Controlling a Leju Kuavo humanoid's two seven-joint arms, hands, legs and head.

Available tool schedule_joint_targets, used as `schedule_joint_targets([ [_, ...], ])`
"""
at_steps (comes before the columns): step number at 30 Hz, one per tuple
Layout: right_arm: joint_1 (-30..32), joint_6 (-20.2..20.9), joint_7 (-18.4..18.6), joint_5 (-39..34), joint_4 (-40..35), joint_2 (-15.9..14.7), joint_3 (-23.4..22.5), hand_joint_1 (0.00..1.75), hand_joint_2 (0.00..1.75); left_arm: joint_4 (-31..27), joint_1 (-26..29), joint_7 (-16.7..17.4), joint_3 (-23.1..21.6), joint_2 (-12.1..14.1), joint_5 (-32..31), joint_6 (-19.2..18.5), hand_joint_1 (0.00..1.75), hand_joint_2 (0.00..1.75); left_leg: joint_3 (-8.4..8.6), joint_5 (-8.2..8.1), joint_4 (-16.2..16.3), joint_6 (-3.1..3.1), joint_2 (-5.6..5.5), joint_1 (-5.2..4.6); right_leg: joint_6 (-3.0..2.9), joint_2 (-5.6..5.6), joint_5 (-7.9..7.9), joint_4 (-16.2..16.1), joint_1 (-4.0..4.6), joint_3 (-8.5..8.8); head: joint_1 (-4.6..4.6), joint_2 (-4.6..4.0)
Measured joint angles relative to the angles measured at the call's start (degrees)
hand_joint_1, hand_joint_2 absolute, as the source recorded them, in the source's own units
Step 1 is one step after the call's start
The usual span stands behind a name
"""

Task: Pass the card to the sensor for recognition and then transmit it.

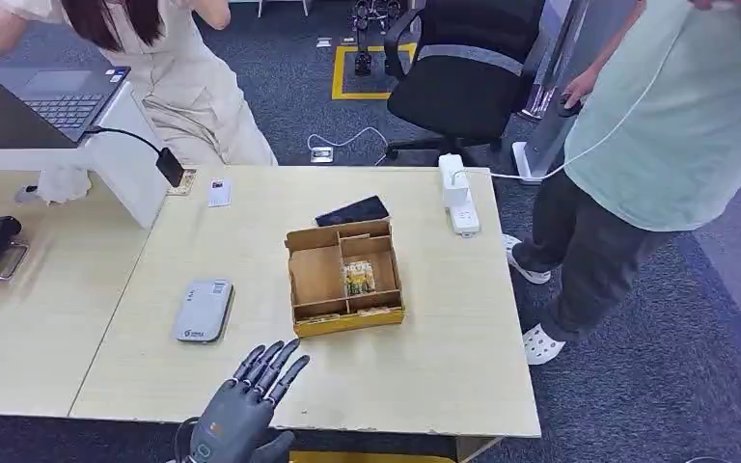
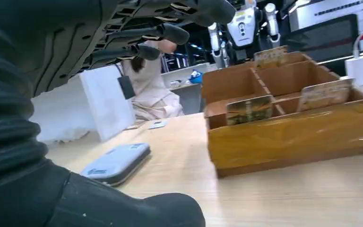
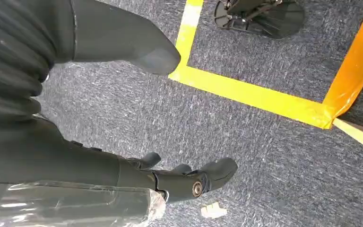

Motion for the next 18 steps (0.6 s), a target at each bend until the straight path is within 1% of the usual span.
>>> schedule_joint_targets([
  [3, -0.11, 0.0, 0.22, 0.15, 0.0, 0.04, -0.22, 0.0, 1.75, 0.88, -0.81, -0.09, -0.83, -1.15, -0.5, 0.0, 0.0, 1.75, 0.0, 0.02, 0.0, 0.03, 0.0, -0.02, 0.01, 0.0, 0.01, 0.0, 0.0, 0.0, 0.0, 0.0],
  [8, -0.14, 0.0, 0.26, 1.05, 0.0, 0.11, -0.41, 0.0, 1.75, 2.35, -1.97, 1.16, -1.05, -3.45, -3.1, -0.24, 0.0, 1.75, 0.0, 0.02, 0.01, 0.03, 0.0, -0.04, 0.02, 0.0, 0.01, 0.0, -0.01, 0.0, 0.0, 0.0],
  [10, -0.15, 0.0, 0.33, 1.07, 0.0, 0.17, -0.54, 0.0, 1.75, 2.96, -2.46, 1.05, -1.08, -4.63, -3.28, -0.85, 0.0, 1.75, -0.01, 0.01, 0.01, 0.03, -0.01, -0.04, 0.02, 0.0, 0.01, -0.01, -0.01, 0.0, 0.0, -0.02],
  [15, -0.23, 0.07, 0.39, 1.99, 0.0, 0.35, -0.79, 0.0, 1.75, 4.44, -3.65, 0.94, -1.1, -7.76, -3.17, -1.03, 0.0, 1.75, -0.01, 0.01, 0.01, 0.03, -0.01, -0.04, 0.01, -0.01, 0.01, -0.01, -0.01, 0.0, 0.0, -0.02],
  [18, -0.39, 0.24, 0.61, 2.43, 0.0, 0.44, -0.79, 0.0, 1.75, 5.36, -4.51, 1.31, -1.1, -9.57, -4.44, -1.42, 0.0, 1.75, -0.01, 0.02, 0.01, 0.03, -0.01, -0.04, 0.01, -0.01, 0.01, 0.0, -0.01, 0.0, 0.0, 0.0],
])
